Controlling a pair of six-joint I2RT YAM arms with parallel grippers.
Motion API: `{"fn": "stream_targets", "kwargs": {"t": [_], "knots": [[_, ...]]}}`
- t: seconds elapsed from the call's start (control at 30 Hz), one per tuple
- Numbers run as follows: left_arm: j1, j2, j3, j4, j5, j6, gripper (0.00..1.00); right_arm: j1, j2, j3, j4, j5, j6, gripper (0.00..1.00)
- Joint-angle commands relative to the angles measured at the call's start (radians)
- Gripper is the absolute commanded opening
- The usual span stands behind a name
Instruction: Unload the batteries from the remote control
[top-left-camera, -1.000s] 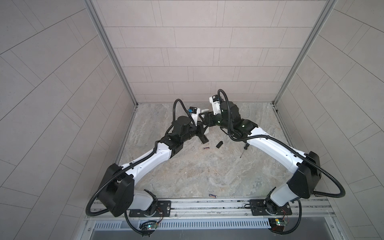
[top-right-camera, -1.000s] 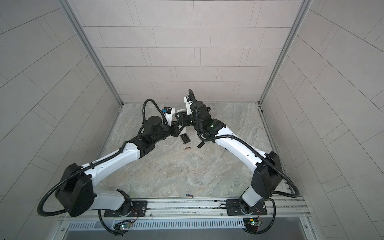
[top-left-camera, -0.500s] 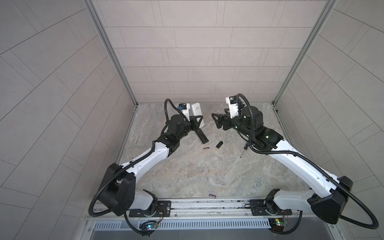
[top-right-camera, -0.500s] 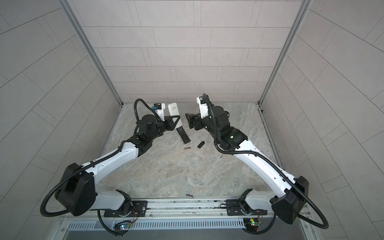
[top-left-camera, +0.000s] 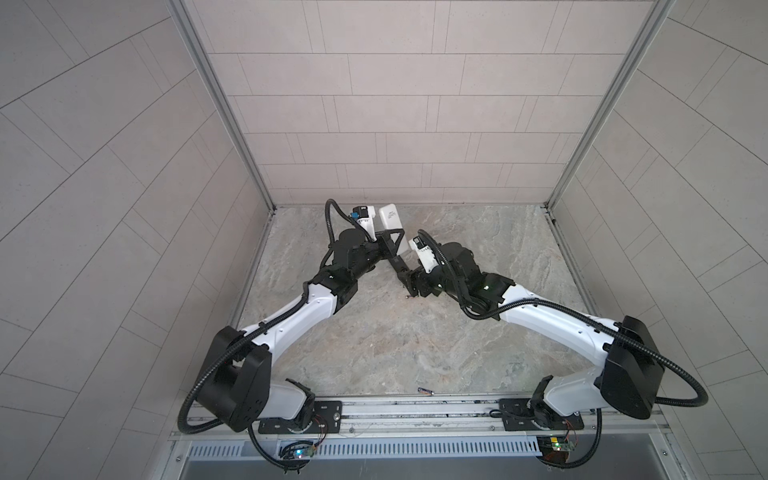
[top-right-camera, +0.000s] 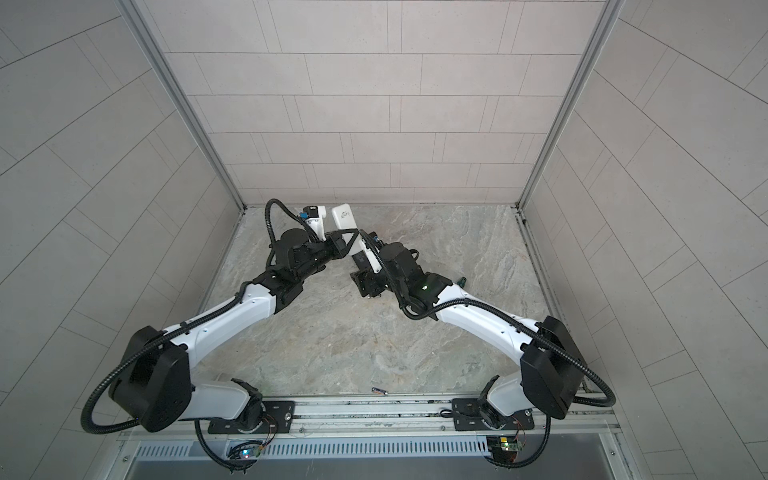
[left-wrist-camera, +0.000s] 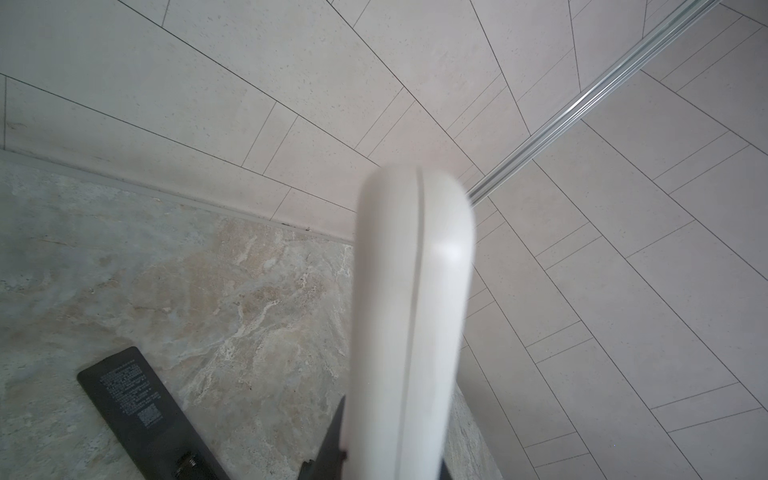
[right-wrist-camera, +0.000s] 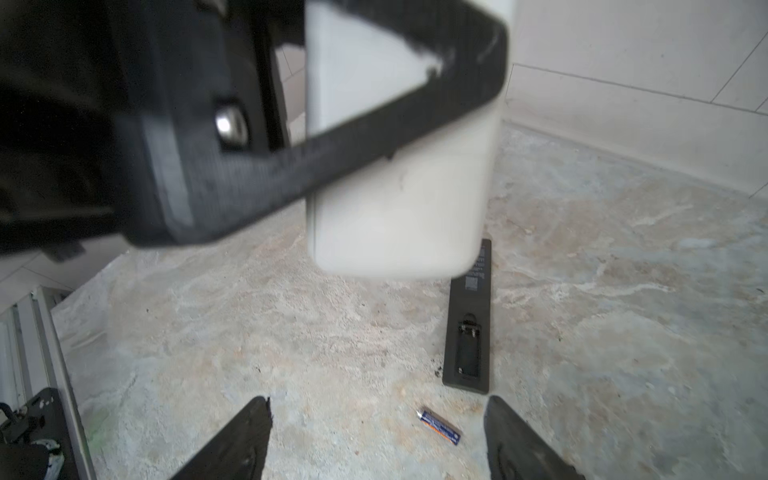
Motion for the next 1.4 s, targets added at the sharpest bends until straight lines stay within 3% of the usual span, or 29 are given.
{"fn": "stream_targets", "kwargs": {"t": [0.0, 0.27, 0.47, 0.87, 1.13, 1.37], "knots": [[-0.008, -0.044, -0.014, 0.048, 0.004, -0.039, 0.01, -0.002, 0.016, 0.029, 0.117, -0.005, 0.024, 0.83], [-0.016, -0.048, -0.020, 0.053, 0.005, -0.052, 0.01, 0.000, 0.077, 0.068, 0.165, 0.010, 0.028, 0.84], [-0.019, -0.054, -0.026, 0.061, 0.011, -0.057, 0.01, 0.000, 0.079, 0.042, 0.224, 0.105, 0.039, 0.82], [-0.019, -0.042, -0.019, 0.065, 0.056, -0.072, 0.01, 0.010, 0.088, 0.027, 0.275, 0.097, -0.103, 0.73], [-0.019, -0.039, -0.014, 0.057, 0.065, -0.066, 0.01, 0.012, 0.070, 0.010, 0.295, 0.129, -0.126, 0.61], [-0.013, -0.036, 0.016, 0.037, 0.054, -0.036, 0.14, 0.014, 0.052, -0.014, 0.288, 0.124, -0.135, 0.53]]}}
